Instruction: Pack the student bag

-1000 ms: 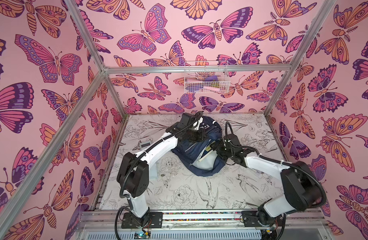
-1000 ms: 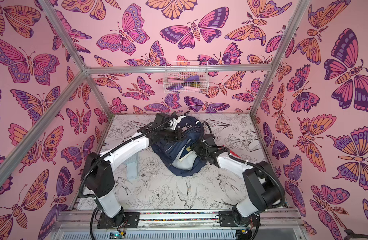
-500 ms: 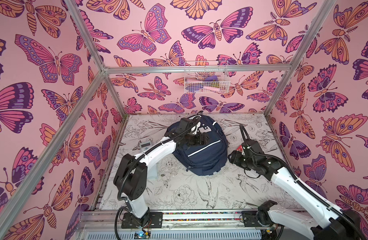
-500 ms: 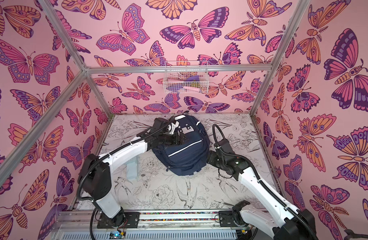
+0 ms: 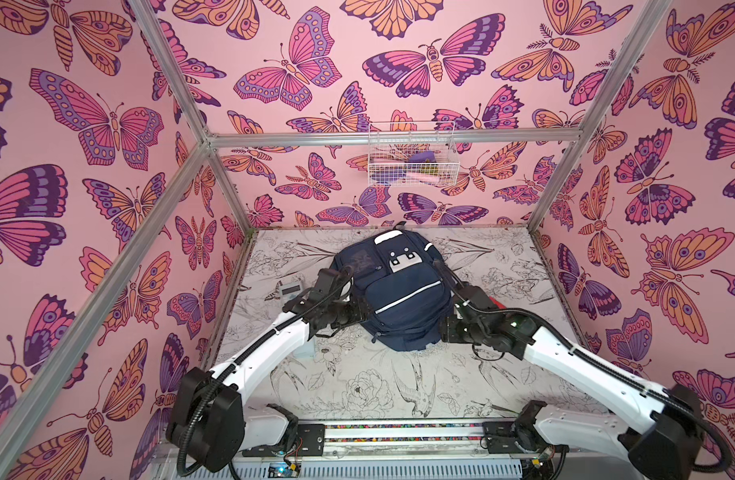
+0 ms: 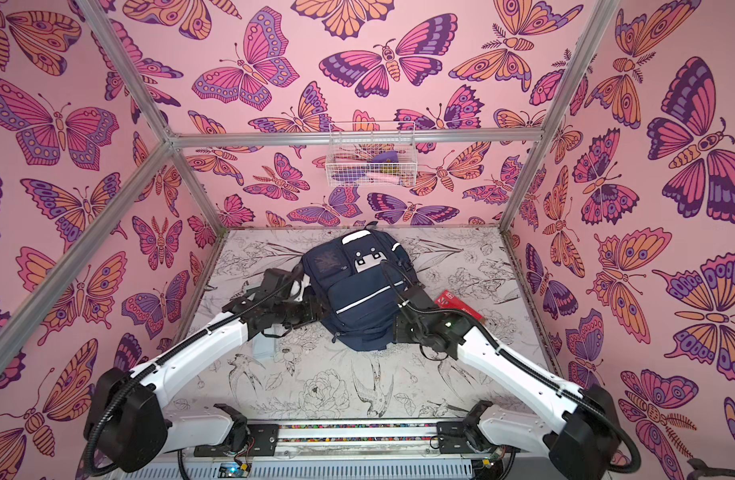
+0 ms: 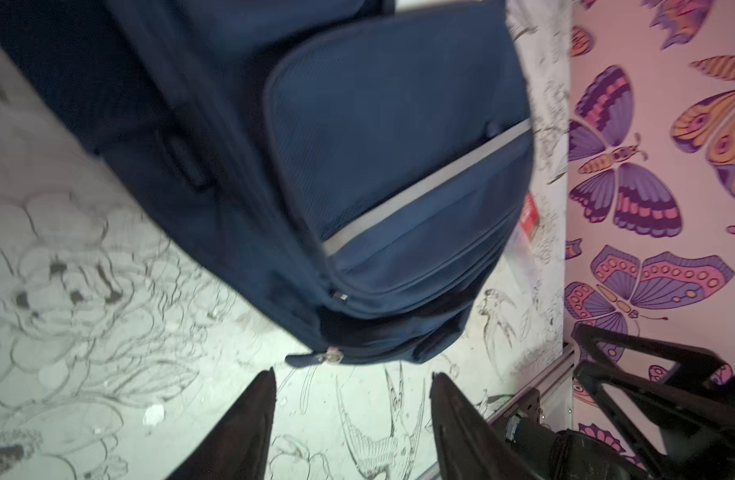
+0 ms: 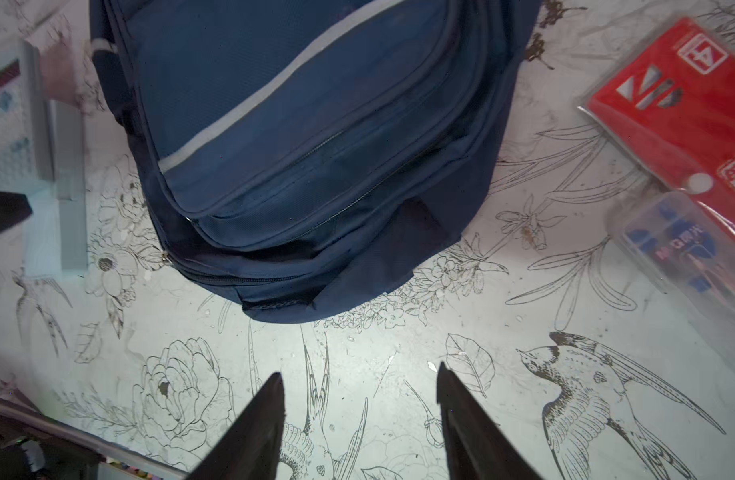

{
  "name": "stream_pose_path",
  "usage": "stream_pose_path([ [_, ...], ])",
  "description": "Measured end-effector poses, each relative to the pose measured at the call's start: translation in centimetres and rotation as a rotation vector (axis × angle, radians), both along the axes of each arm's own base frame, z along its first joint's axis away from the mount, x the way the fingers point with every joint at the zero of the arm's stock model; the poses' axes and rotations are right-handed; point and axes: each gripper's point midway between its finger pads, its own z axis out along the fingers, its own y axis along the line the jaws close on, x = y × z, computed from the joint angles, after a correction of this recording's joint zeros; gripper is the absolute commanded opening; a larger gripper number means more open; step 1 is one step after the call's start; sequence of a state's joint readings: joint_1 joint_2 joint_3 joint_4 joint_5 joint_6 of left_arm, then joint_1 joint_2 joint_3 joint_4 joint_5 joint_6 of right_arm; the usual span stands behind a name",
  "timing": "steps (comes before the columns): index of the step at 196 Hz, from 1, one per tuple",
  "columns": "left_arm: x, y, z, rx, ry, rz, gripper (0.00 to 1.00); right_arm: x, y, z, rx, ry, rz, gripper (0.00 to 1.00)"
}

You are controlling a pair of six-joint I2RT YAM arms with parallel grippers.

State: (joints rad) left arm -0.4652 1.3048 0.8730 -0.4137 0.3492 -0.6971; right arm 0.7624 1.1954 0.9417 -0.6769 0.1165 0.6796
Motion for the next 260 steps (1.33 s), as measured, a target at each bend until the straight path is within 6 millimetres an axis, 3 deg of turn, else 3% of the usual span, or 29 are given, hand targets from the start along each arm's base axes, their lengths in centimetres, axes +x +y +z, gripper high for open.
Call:
stream_pose_path([
  [30, -1.3, -0.2, -2.4, -0.046, 0.093, 0.034, 0.61, -0.5, 3.8, -0.2, -0.048, -0.009, 0.101, 0.57],
  [114, 1.1, 0.4, -7.9, -0.175, 0.251, 0.215, 0.53, -1.7, 9.9, -0.7, -0.113, -0.028, 0.232, 0.56],
  [149, 2.5, -0.5, -8.0, -0.233, 0.243, 0.221, 0.46, -1.6, 11.5, -1.3, -0.157, -0.016, 0.252, 0.56],
  [198, 3.4, -1.6, -7.6, -0.313, 0.259, 0.214, 0.14, -0.2, 13.0, -2.2, -0.227, 0.012, 0.207, 0.53],
  [229, 3.7, -2.5, -6.7, -0.387, 0.275, 0.213, 0.0, 0.0, 13.8, -2.1, -0.249, 0.01, 0.161, 0.53],
  [260, 3.8, -3.3, -5.2, -0.441, 0.273, 0.208, 0.0, -0.5, 13.5, -2.2, -0.246, 0.027, 0.112, 0.53],
])
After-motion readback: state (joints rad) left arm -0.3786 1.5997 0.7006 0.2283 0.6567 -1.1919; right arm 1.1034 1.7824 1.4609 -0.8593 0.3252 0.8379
